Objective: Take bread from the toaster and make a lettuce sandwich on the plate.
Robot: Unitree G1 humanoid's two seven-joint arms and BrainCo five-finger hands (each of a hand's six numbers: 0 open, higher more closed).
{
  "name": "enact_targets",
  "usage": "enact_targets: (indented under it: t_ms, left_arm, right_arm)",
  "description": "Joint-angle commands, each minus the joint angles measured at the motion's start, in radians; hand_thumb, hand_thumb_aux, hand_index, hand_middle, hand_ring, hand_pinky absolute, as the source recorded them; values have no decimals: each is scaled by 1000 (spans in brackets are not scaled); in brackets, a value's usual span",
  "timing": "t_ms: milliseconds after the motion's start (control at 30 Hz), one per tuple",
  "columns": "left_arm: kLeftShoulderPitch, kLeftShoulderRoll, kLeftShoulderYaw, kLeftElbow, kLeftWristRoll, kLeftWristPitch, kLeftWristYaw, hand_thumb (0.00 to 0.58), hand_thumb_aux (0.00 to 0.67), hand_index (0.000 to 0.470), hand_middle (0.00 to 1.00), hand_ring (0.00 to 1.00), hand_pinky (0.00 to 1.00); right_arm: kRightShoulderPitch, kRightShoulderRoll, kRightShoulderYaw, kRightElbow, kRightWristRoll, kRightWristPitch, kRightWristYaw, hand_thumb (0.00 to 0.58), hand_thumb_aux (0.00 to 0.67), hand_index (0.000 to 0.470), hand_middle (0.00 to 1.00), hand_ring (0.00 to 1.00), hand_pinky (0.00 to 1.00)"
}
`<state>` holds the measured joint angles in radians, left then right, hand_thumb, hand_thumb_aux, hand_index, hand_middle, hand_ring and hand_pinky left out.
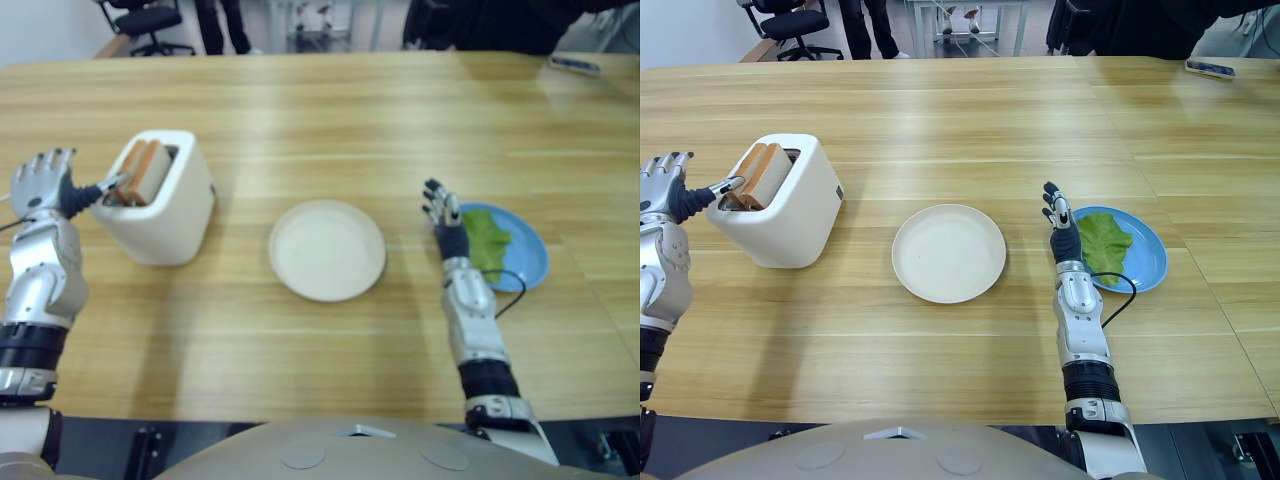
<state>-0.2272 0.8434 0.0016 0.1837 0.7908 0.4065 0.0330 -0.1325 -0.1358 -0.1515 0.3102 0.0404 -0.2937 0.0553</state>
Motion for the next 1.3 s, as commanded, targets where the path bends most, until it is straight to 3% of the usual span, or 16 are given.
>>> enact_targets:
  t_ms: [33,600,633,667,700,733,1167,1300]
  left_arm:
    - [3,1,-42,23,24,-5,-18,0,0,0,0,0,0]
    - [-10,-20,-76,65,40,30,-40,0,0,0,0,0,0]
    - [-14,-26,-70,67,33,27,-27,227,147,101,0,0,0]
    - [-17,-32,-64,63,28,26,-13,541,497,341,0,0,0]
    - [-21,-40,-54,53,25,24,15,580,670,460,212,212,212]
    - [-24,-48,-46,43,20,21,36,580,670,460,1000,1000,1000]
    - [3,-126,14,-162,0,-62,212,580,670,460,1000,1000,1000]
    - [23,-149,94,-271,-23,-101,282,580,670,460,1000,1000,1000]
  right_arm:
    - [12,-5,4,3,-3,16,1,0,0,0,0,0,0]
    - [27,-8,1,-8,-2,23,1,0,0,0,0,0,0]
    - [27,-9,1,-9,-2,24,1,0,0,0,0,0,0]
    - [28,-9,1,-10,-2,24,2,0,0,0,0,0,0]
    - [29,-9,1,-11,-2,25,1,0,0,0,0,0,0]
    - [29,-10,1,-11,-2,25,1,0,0,0,0,0,0]
    - [33,-12,4,-5,-4,28,3,0,0,0,0,0,0]
    - [36,-11,8,-2,-6,29,4,0,0,0,0,0,0]
